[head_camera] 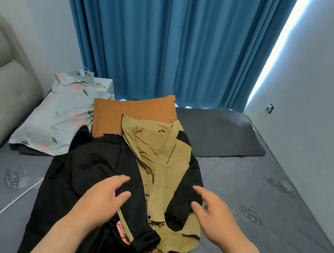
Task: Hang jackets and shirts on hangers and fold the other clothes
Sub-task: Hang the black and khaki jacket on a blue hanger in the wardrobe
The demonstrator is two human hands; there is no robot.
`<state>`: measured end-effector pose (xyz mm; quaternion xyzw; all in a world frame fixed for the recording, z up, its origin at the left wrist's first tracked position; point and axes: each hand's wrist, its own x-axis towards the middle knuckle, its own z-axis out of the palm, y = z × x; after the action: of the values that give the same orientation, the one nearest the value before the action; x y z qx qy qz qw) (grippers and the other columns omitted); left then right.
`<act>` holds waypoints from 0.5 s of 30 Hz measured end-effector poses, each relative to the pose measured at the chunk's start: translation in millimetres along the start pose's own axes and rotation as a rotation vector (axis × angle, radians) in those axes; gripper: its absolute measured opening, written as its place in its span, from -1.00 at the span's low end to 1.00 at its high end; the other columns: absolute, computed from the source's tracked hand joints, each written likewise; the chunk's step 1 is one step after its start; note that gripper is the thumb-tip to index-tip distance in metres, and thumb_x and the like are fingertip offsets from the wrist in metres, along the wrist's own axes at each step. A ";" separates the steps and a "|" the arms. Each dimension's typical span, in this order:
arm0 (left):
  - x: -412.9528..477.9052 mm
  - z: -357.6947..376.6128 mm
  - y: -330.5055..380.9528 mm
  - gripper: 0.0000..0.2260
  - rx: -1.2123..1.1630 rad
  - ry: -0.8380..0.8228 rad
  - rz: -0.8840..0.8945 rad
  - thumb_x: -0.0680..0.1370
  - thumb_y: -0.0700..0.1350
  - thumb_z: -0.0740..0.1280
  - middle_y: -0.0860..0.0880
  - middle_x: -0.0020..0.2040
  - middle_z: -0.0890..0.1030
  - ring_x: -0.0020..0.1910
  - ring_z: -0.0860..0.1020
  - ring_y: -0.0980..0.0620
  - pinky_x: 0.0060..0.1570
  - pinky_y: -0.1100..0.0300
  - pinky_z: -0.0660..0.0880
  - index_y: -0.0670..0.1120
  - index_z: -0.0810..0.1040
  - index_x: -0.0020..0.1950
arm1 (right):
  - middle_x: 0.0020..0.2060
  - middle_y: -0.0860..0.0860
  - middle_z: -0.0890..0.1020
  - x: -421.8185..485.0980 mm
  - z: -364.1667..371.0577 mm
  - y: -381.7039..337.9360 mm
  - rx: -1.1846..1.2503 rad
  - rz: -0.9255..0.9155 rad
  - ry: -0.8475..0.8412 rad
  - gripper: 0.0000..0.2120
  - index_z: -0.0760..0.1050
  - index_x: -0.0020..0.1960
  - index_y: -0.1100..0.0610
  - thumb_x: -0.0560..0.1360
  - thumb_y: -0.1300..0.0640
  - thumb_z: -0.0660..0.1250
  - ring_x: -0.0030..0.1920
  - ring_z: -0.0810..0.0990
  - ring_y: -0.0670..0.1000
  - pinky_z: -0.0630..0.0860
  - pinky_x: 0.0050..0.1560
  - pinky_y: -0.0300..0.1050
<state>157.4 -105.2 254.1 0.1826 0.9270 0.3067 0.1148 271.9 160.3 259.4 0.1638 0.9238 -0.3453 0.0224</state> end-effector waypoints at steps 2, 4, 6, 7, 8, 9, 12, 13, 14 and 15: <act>14.6 13.3 14.3 -0.57 -0.019 0.019 -0.042 0.58 0.03 0.29 0.17 0.40 0.42 0.35 0.37 0.21 0.25 0.36 0.27 0.11 0.36 0.45 | 0.40 -0.18 0.37 20.2 -12.8 16.4 0.019 -0.016 -0.034 -0.55 0.23 0.49 -0.14 0.62 0.01 0.18 0.34 0.35 -0.16 0.27 0.26 -0.29; 30.3 24.2 23.2 -0.57 -0.050 0.038 -0.077 0.58 0.03 0.30 0.18 0.39 0.42 0.35 0.36 0.22 0.28 0.34 0.26 0.10 0.36 0.45 | 0.38 -0.19 0.38 41.2 -22.5 30.1 0.046 -0.017 -0.057 -0.55 0.23 0.49 -0.15 0.62 0.01 0.19 0.32 0.35 -0.18 0.28 0.27 -0.28; 46.9 33.5 26.9 -0.58 -0.113 0.042 -0.134 0.57 0.04 0.30 0.19 0.37 0.43 0.31 0.38 0.21 0.32 0.27 0.32 0.13 0.38 0.43 | 0.37 -0.19 0.40 62.8 -26.4 42.5 0.101 -0.001 -0.072 -0.56 0.25 0.48 -0.15 0.62 0.02 0.20 0.27 0.35 -0.20 0.31 0.28 -0.26; 55.5 38.5 24.9 -0.59 -0.158 0.038 -0.164 0.56 0.05 0.31 0.18 0.36 0.43 0.30 0.40 0.21 0.31 0.20 0.38 0.15 0.40 0.42 | 0.37 -0.20 0.40 73.5 -25.5 48.8 0.139 0.014 -0.081 -0.56 0.26 0.47 -0.14 0.62 0.03 0.21 0.25 0.35 -0.22 0.33 0.28 -0.26; 64.0 43.6 21.1 -0.59 -0.201 0.030 -0.191 0.54 0.07 0.32 0.18 0.35 0.44 0.29 0.40 0.20 0.28 0.12 0.45 0.18 0.41 0.40 | 0.36 -0.20 0.41 84.2 -23.1 54.8 0.171 0.027 -0.090 -0.56 0.27 0.47 -0.14 0.61 0.04 0.22 0.25 0.35 -0.23 0.34 0.28 -0.26; 72.3 47.8 16.9 -0.59 -0.230 0.023 -0.213 0.52 0.11 0.32 0.18 0.34 0.45 0.29 0.40 0.18 0.23 0.07 0.51 0.23 0.42 0.38 | 0.35 -0.21 0.42 94.4 -19.6 59.6 0.195 0.037 -0.097 -0.56 0.28 0.46 -0.14 0.61 0.05 0.23 0.25 0.36 -0.23 0.34 0.28 -0.26; 96.6 59.1 0.1 -0.60 -0.265 0.009 -0.270 0.50 0.17 0.31 0.23 0.28 0.43 0.33 0.39 0.13 0.21 0.00 0.52 0.32 0.39 0.34 | 0.25 -0.24 0.45 121.4 -3.3 69.0 0.249 0.072 -0.119 -0.57 0.32 0.44 -0.14 0.60 0.08 0.25 0.27 0.39 -0.21 0.34 0.24 -0.30; 105.5 61.7 -4.5 -0.59 -0.274 0.014 -0.277 0.51 0.16 0.31 0.23 0.28 0.43 0.34 0.39 0.11 0.24 -0.01 0.50 0.30 0.38 0.36 | 0.22 -0.24 0.45 129.5 3.0 71.0 0.262 0.082 -0.123 -0.57 0.32 0.43 -0.13 0.59 0.08 0.26 0.28 0.40 -0.19 0.34 0.23 -0.32; 112.7 64.0 -9.6 -0.59 -0.281 0.024 -0.289 0.53 0.14 0.31 0.21 0.31 0.43 0.35 0.40 0.10 0.28 -0.02 0.46 0.27 0.38 0.38 | 0.23 -0.23 0.46 135.5 8.7 72.5 0.268 0.091 -0.127 -0.57 0.33 0.43 -0.12 0.59 0.08 0.27 0.30 0.41 -0.18 0.34 0.23 -0.32; 121.1 65.6 -15.6 -0.60 -0.283 0.032 -0.292 0.54 0.12 0.31 0.19 0.34 0.44 0.35 0.41 0.10 0.33 -0.02 0.42 0.27 0.38 0.37 | 0.26 -0.21 0.46 143.3 16.3 73.4 0.265 0.100 -0.127 -0.56 0.33 0.43 -0.12 0.59 0.07 0.28 0.31 0.41 -0.17 0.35 0.24 -0.32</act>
<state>64.8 -32.8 180.8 0.0234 0.8930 0.4168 0.1680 158.7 242.9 178.7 0.1889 0.8576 -0.4723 0.0760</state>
